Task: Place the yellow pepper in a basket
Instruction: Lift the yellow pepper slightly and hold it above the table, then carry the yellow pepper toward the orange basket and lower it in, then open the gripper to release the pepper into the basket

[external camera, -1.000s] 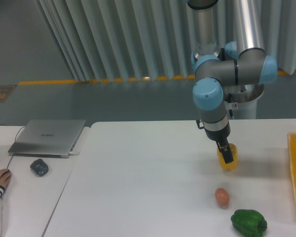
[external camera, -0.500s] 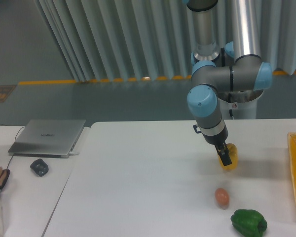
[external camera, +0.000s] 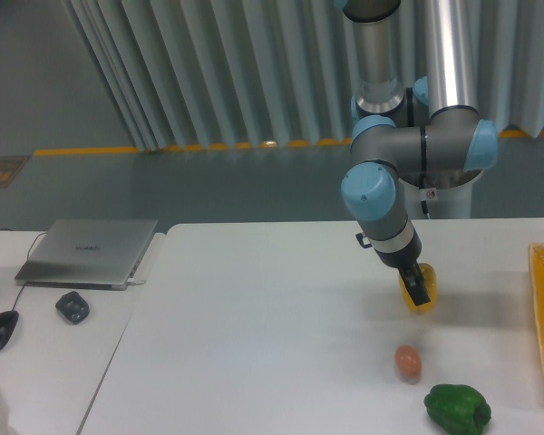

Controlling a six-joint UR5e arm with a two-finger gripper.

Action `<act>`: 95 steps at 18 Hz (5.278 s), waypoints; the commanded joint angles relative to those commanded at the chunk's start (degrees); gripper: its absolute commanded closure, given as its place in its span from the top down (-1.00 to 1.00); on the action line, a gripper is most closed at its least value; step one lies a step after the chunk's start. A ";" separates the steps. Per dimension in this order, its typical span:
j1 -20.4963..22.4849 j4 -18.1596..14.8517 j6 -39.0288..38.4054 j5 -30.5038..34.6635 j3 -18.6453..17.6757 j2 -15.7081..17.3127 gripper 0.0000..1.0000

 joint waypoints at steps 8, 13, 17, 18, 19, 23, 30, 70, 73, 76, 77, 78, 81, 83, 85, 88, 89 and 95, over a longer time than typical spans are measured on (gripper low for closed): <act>-0.62 0.00 -0.09 2.55 0.35 -0.79 0.33; -0.35 -0.88 0.09 2.29 1.93 -0.18 -0.01; 0.70 -2.63 0.00 1.06 5.00 1.13 -0.02; 1.22 -3.25 0.26 0.19 5.97 1.23 -0.02; 1.92 -3.25 0.44 -0.95 6.67 1.40 -0.02; 6.15 0.25 0.53 -10.44 9.22 2.72 -0.02; 7.64 4.48 0.61 -10.11 9.75 2.55 -0.01; 18.54 14.50 23.91 17.49 8.44 -1.23 0.95; 18.28 14.59 23.11 17.49 8.26 -1.15 1.00; 18.28 14.50 23.20 17.41 8.26 -1.06 1.00; 18.28 14.50 23.29 17.23 8.26 -0.97 1.00; 18.28 14.50 23.29 17.14 8.26 -0.97 1.00; 17.93 14.33 23.12 15.83 8.26 -0.79 1.00; 17.58 14.15 21.55 13.03 8.26 -0.71 1.00; 17.57 13.89 20.05 7.86 8.26 -0.53 1.00; 17.75 12.05 16.27 -0.59 8.17 0.26 1.00; 17.58 11.52 14.61 -2.53 8.26 0.52 1.00; 13.37 6.33 10.63 -13.00 8.26 2.37 1.00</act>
